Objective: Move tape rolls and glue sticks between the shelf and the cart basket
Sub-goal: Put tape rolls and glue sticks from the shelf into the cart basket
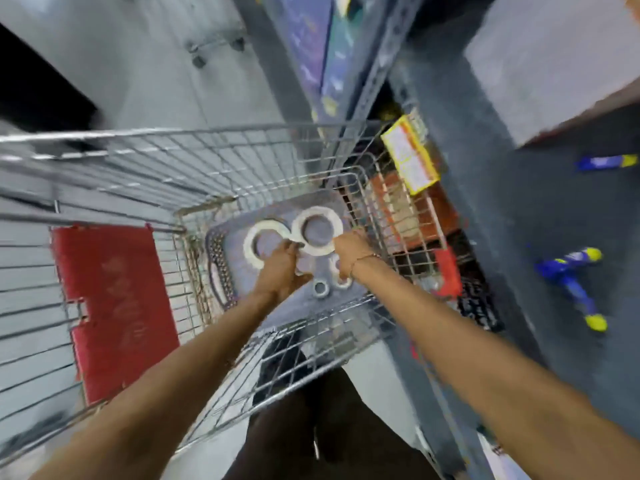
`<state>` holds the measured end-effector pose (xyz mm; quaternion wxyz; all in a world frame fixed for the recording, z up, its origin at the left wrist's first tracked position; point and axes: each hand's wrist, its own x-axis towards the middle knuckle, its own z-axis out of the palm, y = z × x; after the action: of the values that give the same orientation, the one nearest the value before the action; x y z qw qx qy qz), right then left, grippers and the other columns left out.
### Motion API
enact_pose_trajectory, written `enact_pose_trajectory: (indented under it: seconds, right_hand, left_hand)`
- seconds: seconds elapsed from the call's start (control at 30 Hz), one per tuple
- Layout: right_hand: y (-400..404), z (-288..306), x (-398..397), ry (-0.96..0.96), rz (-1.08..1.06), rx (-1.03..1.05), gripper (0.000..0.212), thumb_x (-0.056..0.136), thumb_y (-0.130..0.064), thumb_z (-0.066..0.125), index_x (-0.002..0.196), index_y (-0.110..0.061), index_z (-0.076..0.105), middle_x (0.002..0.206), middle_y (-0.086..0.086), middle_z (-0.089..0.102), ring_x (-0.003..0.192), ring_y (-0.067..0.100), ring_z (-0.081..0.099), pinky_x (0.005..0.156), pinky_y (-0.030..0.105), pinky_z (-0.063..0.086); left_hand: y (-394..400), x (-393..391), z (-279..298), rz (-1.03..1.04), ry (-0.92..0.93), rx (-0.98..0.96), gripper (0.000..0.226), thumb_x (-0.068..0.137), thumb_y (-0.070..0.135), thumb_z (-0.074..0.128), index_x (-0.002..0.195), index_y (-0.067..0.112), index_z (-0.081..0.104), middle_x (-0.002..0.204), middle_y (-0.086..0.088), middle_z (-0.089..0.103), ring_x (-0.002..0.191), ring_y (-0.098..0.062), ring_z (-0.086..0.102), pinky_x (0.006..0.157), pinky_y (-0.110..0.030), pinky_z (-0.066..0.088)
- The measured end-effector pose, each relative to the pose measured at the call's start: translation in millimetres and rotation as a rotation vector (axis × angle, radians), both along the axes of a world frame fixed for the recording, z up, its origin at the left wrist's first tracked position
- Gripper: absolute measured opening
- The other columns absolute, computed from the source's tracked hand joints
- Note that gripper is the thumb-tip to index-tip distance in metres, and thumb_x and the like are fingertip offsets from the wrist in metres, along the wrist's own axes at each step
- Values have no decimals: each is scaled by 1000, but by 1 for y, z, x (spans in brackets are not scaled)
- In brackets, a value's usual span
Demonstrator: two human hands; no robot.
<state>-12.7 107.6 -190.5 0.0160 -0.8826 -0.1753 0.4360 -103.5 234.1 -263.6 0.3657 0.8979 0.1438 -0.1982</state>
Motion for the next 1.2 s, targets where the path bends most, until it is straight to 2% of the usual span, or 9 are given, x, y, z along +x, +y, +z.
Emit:
enact_pose_trajectory:
  seconds: [0.1, 0.23, 0.37, 0.53, 0.67, 0.77, 0.9, 1.0, 1.2]
  right_hand:
    - [-9, -59, -1, 60, 95, -107, 37, 94, -6, 50, 129, 0, 50, 137, 20, 51, 125, 33, 50, 78, 27, 44]
    - [4, -100, -3, 25, 134, -163, 33, 97, -2, 41, 127, 3, 54, 135, 22, 54, 126, 36, 51, 102, 46, 41]
    - [7, -130, -8, -33, 276, -206, 31, 94, 7, 40, 116, 5, 61, 121, 22, 64, 113, 35, 61, 90, 45, 51]
    - [2, -139, -11, -68, 308, -210, 26, 92, 2, 51, 116, 2, 61, 120, 19, 66, 112, 32, 63, 87, 39, 54]
    - [3, -134, -8, -72, 231, -218, 29, 94, 0, 48, 121, 1, 57, 125, 20, 63, 116, 33, 61, 90, 40, 52]
    - [3, -124, -6, -84, 228, -208, 33, 96, 2, 41, 128, 4, 47, 129, 22, 58, 121, 36, 56, 93, 43, 49]
    - [1, -86, 2, -102, 146, -189, 32, 94, 2, 46, 126, 5, 51, 129, 23, 58, 119, 36, 56, 94, 41, 49]
    - [-7, -39, -1, -178, 1, -83, 28, 93, 4, 45, 117, 1, 58, 120, 22, 62, 112, 36, 60, 90, 42, 52]
    - [-58, 90, -30, -534, -327, 324, 14, 77, -5, 60, 88, -7, 69, 87, 20, 73, 84, 38, 66, 70, 36, 50]
  left_hand:
    - [-9, -13, -48, 49, 49, -60, 54, 71, 21, 78, 115, -1, 55, 117, -23, 55, 106, -37, 54, 82, -38, 40]
    - [-26, -15, -91, 27, 75, -105, 46, 74, 23, 75, 111, 3, 56, 116, -18, 56, 106, -35, 54, 83, -37, 40]
    - [-42, -24, -112, -17, 54, -24, 55, 68, 32, 78, 112, 13, 52, 113, -9, 55, 104, -30, 53, 74, -42, 53]
    - [-52, -34, -117, 2, -11, 41, 56, 64, 40, 79, 106, 15, 52, 106, -6, 53, 97, -29, 55, 56, -38, 50]
    - [-51, -34, -112, 5, -6, 9, 61, 65, 39, 79, 112, 12, 50, 111, -8, 50, 96, -30, 56, 61, -42, 52]
    - [-42, -30, -99, 3, -17, -13, 59, 71, 39, 75, 116, 12, 49, 115, -9, 52, 99, -31, 55, 70, -46, 52]
    - [-31, -15, -54, 116, -171, -91, 21, 95, 35, 48, 96, 14, 52, 97, -6, 56, 91, -29, 54, 72, -42, 46]
    - [-31, 5, 0, 196, -359, -137, 39, 100, 36, 29, 77, 11, 47, 74, -6, 52, 73, -25, 47, 67, -43, 42]
    - [-83, 59, 128, 104, -710, -308, 48, 99, 43, 20, 76, 10, 45, 69, -7, 43, 66, -16, 35, 63, -24, 28]
